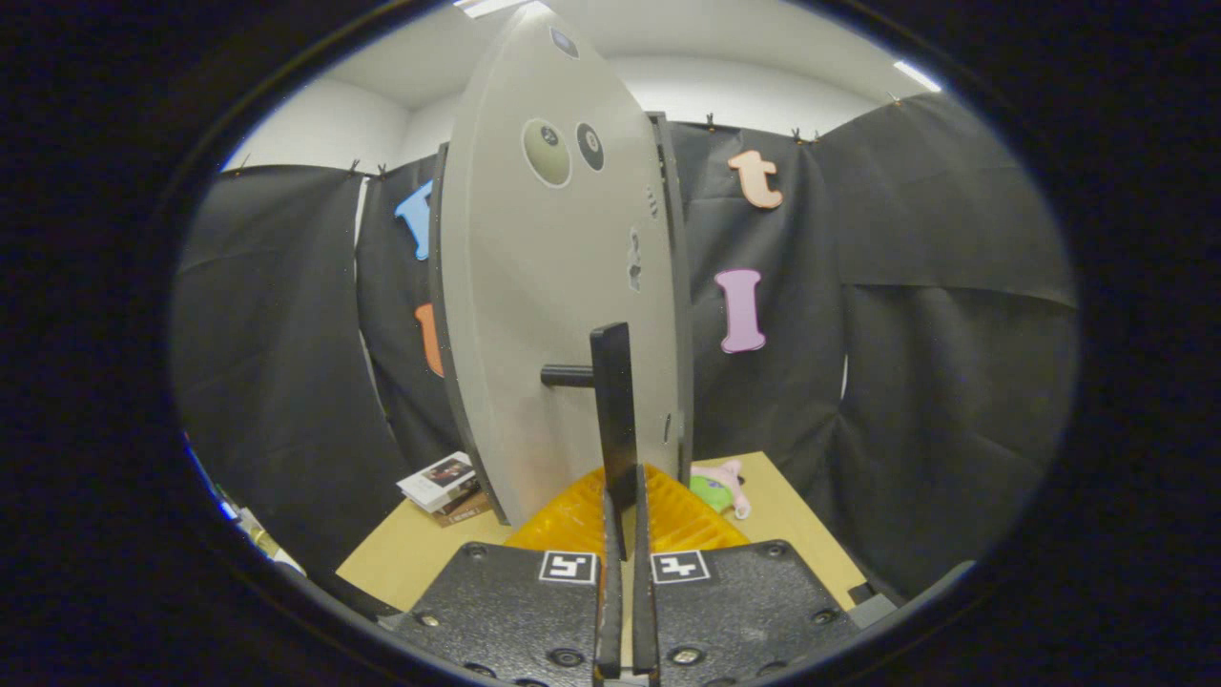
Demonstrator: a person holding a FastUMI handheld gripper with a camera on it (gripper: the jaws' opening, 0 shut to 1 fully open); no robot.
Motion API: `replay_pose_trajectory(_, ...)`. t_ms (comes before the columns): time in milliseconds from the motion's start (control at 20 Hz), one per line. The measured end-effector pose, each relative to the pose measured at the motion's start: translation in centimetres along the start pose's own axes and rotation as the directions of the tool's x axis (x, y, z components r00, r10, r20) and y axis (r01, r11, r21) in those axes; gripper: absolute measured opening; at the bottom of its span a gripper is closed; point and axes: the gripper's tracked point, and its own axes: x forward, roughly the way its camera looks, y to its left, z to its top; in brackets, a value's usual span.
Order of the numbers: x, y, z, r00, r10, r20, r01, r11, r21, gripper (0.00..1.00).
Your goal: Open the shoe cabinet door, grab the shoes and put them into the shoe cabinet, then close the shoe cabinet door.
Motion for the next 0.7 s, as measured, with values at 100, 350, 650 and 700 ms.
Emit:
replay_pose_trajectory(100,-0.2,-1.5,0.4,0.998,-0.054,0.013,0.054,0.998,-0.025,0.04)
replay_pose_trajectory(350,0.0,-2.4,0.5,0.997,-0.074,0.011,0.074,0.997,-0.005,0.04)
replay_pose_trajectory(650,0.2,-2.2,0.7,1.0,-0.014,0.008,0.014,1.0,-0.004,0.04)
replay_pose_trajectory(700,0.2,-2.1,0.5,1.0,-0.004,0.009,0.004,1.0,-0.005,0.04)
